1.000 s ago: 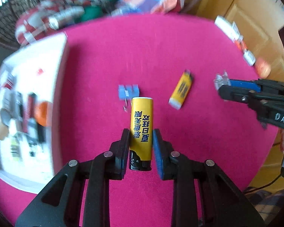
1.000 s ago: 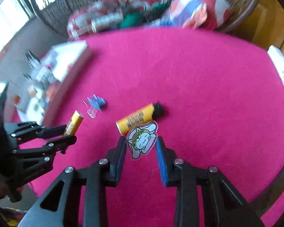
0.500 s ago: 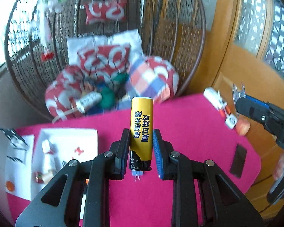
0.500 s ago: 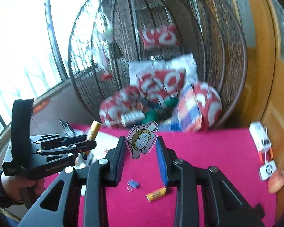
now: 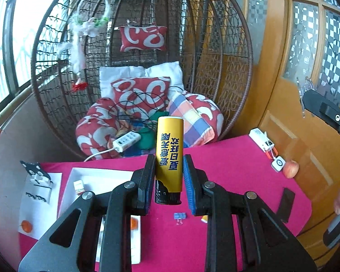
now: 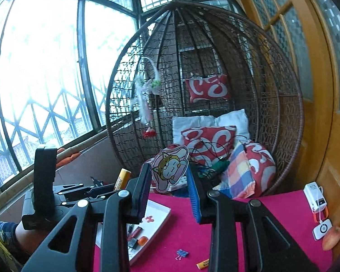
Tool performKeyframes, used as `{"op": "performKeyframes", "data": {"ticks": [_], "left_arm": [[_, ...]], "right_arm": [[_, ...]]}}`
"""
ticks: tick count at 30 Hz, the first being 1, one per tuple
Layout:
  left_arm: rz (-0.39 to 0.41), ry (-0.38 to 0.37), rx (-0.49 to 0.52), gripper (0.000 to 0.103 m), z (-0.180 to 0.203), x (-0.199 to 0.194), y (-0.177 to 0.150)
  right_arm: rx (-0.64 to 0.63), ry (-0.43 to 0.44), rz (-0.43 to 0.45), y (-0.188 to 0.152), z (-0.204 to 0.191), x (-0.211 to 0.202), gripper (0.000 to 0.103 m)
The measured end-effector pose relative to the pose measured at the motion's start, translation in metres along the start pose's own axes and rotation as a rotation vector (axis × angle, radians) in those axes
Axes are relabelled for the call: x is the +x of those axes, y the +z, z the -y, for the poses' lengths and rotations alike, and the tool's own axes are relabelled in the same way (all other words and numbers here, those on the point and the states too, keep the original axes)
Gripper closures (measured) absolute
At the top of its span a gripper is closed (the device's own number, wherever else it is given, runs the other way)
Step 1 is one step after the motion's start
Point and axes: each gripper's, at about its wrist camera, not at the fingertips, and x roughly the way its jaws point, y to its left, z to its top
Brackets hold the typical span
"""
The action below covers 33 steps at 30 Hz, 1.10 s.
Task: Organize rigid objects
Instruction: 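Lift and carry the yellow lighter and cartoon sticker over the tray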
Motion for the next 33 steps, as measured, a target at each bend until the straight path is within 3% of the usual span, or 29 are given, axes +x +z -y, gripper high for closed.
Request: {"op": "performKeyframes", "data": {"ticks": [21, 33], "left_arm": [[0.005, 0.082, -0.093, 0.079, -0.107, -0.030, -0.019], [-0.064, 0.126, -0.111, 0.079, -0.176, -0.012, -0.033]], "right_arm": [[-0.068, 0.142, -0.068, -0.001, -0.091, 0.062, 0.072], [-0.043, 0.191, -0.158, -0.021, -0.129, 0.125, 0.072]]}}
